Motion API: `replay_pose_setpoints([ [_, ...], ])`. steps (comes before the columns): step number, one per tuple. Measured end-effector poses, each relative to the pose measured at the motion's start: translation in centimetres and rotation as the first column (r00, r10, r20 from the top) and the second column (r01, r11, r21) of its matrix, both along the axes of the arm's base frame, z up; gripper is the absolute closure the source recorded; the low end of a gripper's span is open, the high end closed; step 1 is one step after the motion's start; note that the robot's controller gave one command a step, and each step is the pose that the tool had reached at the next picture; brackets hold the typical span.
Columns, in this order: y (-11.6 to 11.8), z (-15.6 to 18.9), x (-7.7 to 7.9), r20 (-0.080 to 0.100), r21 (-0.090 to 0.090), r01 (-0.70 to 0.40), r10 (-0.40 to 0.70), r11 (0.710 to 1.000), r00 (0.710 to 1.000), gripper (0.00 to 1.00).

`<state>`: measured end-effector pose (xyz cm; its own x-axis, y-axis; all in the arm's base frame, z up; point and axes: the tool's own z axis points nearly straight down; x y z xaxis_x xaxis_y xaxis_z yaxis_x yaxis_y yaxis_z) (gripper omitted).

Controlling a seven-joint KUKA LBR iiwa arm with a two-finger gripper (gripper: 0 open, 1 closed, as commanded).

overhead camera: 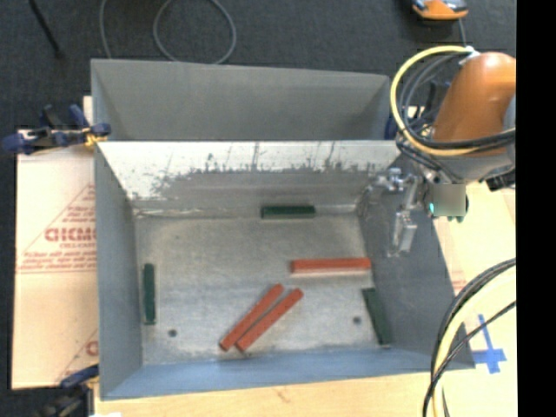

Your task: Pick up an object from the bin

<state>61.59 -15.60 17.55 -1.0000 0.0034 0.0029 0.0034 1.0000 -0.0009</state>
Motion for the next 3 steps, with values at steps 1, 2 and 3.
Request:
replay_pose_setpoints([
  [1, 2.9, -10.3, -4.2, 0.002, 0.001, -0.141, 0.141, 0.990, 0.990, 0.00],
  [2, 2.8, -9.9, -3.9, 0.009, -0.003, -0.143, 0.143, 0.990, 0.990, 1.00],
  [3, 2.5, 2.1, -2.4, 0.016, -0.006, -0.195, 0.195, 0.981, 0.981, 1.00],
])
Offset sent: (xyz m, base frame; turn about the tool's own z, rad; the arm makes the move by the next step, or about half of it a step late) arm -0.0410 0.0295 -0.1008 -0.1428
